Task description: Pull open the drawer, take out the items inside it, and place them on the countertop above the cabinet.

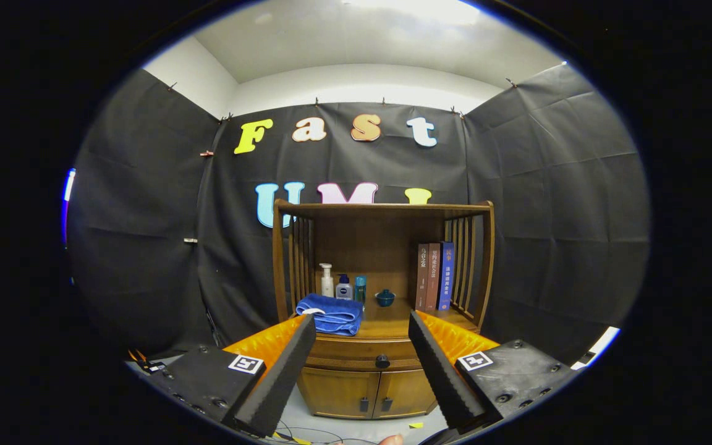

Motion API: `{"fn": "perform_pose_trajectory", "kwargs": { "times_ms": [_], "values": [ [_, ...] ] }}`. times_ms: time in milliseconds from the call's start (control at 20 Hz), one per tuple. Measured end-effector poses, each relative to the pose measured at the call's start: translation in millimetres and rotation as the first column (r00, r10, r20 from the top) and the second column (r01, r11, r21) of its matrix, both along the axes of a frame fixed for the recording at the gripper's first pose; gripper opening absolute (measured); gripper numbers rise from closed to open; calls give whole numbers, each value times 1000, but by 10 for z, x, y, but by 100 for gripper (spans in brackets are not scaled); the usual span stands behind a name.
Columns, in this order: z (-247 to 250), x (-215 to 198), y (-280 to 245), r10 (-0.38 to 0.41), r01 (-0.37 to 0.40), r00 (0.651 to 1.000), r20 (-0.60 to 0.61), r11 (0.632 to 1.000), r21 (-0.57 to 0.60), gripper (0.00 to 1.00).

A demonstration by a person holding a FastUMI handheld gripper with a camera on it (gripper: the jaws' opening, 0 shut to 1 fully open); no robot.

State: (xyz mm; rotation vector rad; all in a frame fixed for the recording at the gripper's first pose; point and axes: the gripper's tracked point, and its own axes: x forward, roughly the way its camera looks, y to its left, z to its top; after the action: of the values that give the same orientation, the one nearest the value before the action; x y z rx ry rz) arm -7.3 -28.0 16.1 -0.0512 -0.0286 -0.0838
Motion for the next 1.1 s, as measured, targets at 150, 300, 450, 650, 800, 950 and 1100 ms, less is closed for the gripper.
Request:
{"fn": "perform_pose_trajectory", "kwargs": {
  "times_ms": [150,300,450,650,800,950,1100],
  "values": [
    [-3,0,-42,-9,9,1000,5,1000,-2,98],
    [-89,38,-89,-10,10,1000,-5,1000,-1,98],
    [-178,99,-144,-11,11,1000,-22,1000,-1,98],
    [-263,199,-250,-10,10,1000,-12,1000,18,99],
    [-472,333,-317,4,-3,1000,-19,999,44,99],
    [-683,474,-445,-1,3,1000,-23,999,46,99],
    [-929,692,-519,-2,3,1000,-26,999,50,99]
  ]
}}
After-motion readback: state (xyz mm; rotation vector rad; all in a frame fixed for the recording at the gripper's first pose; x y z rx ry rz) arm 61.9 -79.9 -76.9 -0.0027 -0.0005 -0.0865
